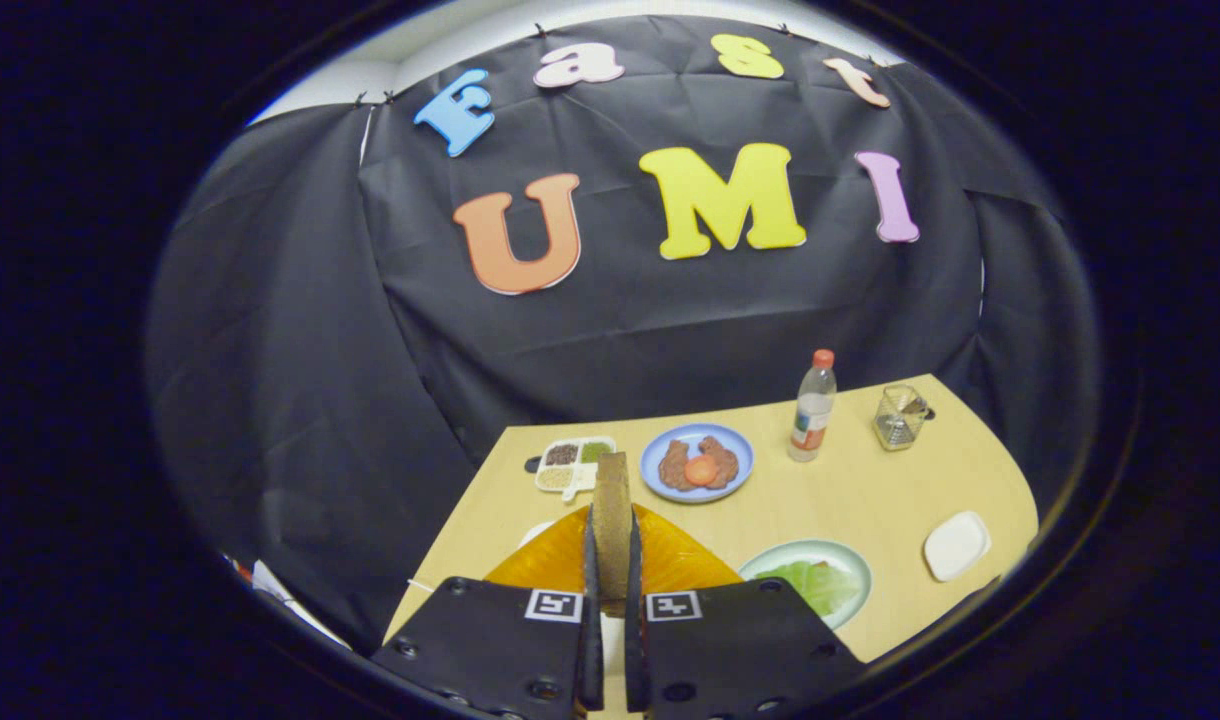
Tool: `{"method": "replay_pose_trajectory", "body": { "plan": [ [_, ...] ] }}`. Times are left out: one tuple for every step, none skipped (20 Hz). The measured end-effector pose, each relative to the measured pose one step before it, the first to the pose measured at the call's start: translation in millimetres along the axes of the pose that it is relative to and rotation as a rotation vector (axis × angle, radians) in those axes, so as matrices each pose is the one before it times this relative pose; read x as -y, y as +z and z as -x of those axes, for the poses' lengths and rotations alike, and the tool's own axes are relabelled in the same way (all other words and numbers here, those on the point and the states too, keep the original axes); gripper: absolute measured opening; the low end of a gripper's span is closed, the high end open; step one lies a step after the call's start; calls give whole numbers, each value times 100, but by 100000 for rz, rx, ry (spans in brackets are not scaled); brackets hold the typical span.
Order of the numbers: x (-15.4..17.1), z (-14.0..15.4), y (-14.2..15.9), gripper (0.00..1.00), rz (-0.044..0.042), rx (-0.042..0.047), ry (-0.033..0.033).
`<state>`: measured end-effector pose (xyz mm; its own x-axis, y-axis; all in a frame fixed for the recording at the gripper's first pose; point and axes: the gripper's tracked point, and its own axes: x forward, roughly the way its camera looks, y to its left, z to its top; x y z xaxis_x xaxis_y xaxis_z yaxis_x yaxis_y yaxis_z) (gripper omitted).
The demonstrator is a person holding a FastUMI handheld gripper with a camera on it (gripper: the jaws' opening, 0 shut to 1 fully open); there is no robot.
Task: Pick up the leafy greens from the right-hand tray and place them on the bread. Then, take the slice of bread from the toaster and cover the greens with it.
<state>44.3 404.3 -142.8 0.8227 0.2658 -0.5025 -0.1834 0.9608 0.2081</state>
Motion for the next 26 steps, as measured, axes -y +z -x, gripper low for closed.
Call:
{"method": "replay_pose_trajectory", "body": {
  "plan": [
    [1692, 319, 116, 8, -260, 128, -1591],
    [1973, 80, -50, 8, -276, -401, -2394],
    [2001, -203, -393, 8, -870, -668, -2272],
    [1767, -348, -560, 8, -830, -1096, -1150],
    [1459, -574, -846, 8, -648, -1592, -880],
    [1546, -505, -946, 8, -994, -1928, -1263],
    [1192, -737, -924, 8, -948, -1845, -1203],
    [1160, -826, -787, 8, -751, -1078, -1525],
    [788, -773, -1070, 8, -498, -1755, -1143],
    [501, -801, -1024, 8, -768, -2110, -595],
    [322, -673, -992, 8, -875, -1739, -456],
    [300, -673, -770, 9, 439, -1559, -837],
    [14, -599, -816, 9, 848, -1176, -253],
    [-4, -422, -678, 8, 481, -1108, 94],
    [-173, -315, -610, 9, 580, -866, 326],
    [-63, -352, -353, 9, 331, -340, 209],
    [-232, -349, -299, 9, -264, -208, 359],
    [129, -366, -241, 9, 341, -610, -841],
    [166, -362, -328, 8, -131, -729, -576],
    [-141, -310, -145, 9, -1640, -779, 518],
    [-84, -281, -356, 9, -1571, -1286, 395],
    [-19, -277, -208, 9, -799, -762, 243],
    [143, -154, -141, 9, 55, -147, -153],
    [-25, -291, -32, 9, 384, 144, 251],
    [143, -150, -213, 9, 60, -334, -63],
    [74, -152, -100, 9, -48, -410, 5]
  ]
}}
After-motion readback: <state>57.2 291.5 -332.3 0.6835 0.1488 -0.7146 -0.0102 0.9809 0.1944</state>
